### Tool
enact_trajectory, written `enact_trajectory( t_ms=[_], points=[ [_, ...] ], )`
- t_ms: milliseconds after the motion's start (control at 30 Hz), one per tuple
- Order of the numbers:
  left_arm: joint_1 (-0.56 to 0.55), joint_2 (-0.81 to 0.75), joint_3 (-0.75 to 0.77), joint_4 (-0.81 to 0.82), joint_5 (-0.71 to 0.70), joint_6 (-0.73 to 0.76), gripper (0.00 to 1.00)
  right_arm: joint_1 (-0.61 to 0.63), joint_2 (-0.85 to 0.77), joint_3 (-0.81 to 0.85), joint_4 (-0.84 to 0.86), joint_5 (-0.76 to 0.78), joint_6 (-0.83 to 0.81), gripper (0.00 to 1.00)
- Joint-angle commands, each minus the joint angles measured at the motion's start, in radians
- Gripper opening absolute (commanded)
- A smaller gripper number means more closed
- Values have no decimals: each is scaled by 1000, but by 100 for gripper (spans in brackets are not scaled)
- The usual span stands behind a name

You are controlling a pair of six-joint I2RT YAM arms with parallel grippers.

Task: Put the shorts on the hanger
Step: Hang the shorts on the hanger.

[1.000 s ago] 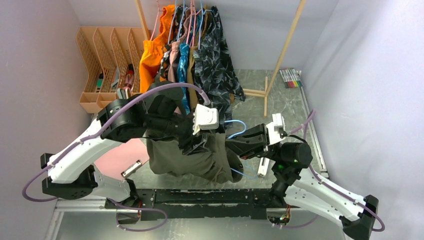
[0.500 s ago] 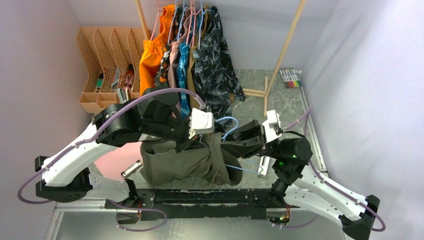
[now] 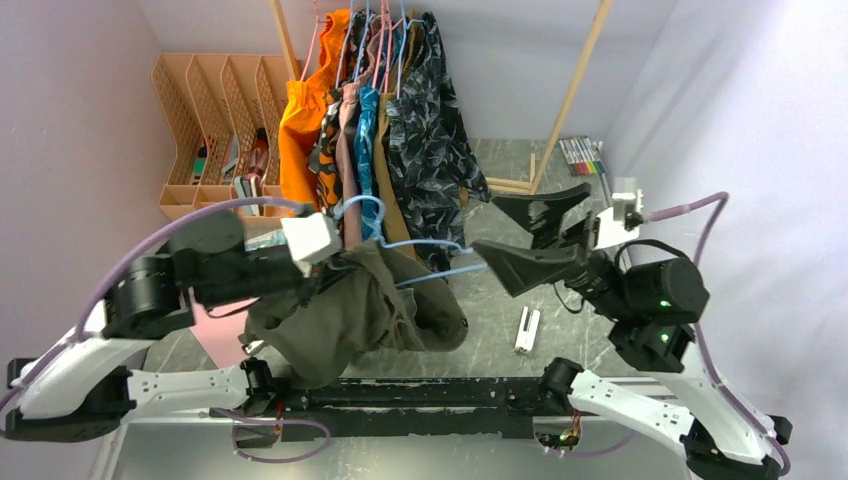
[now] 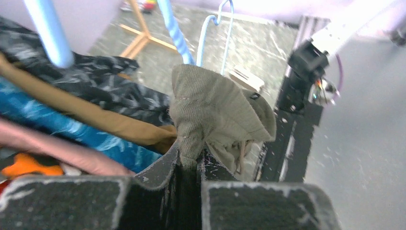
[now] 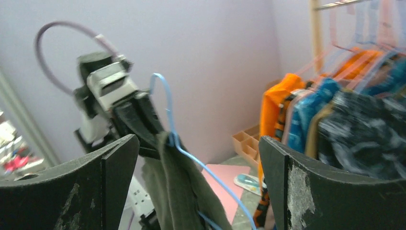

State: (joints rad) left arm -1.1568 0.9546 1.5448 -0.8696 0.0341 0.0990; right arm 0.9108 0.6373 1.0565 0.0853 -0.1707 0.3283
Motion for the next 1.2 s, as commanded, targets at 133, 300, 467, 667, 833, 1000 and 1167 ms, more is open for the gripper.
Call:
enact_trajectory(
  t_ms=[133, 300, 467, 667, 833, 1000, 1167],
  points=[
    [-1, -289, -149, 380, -267, -73, 7, -1, -107, 24, -390, 487, 129, 100],
    [-1, -357, -184, 493, -373, -75, 7, -1, -93, -42, -495, 498, 253, 100],
    [-1, -382, -240, 614, -393, -96, 7, -1, -18, -119, -420, 300, 302, 100],
    [-1, -327, -229, 626, -387, -99, 7, 0, 81, -144, -270, 173, 325, 100],
    [-2, -280, -206, 620, -411, -90, 7, -1, 197, -73, -341, 87, 291, 97],
    [-2, -267, -206, 627, -434, -78, 7, 1, 224, -90, -331, 28, 302, 92],
    [-2, -269, -216, 638, -441, -70, 7, 2, 277, -34, -437, 56, 264, 86]
  ],
)
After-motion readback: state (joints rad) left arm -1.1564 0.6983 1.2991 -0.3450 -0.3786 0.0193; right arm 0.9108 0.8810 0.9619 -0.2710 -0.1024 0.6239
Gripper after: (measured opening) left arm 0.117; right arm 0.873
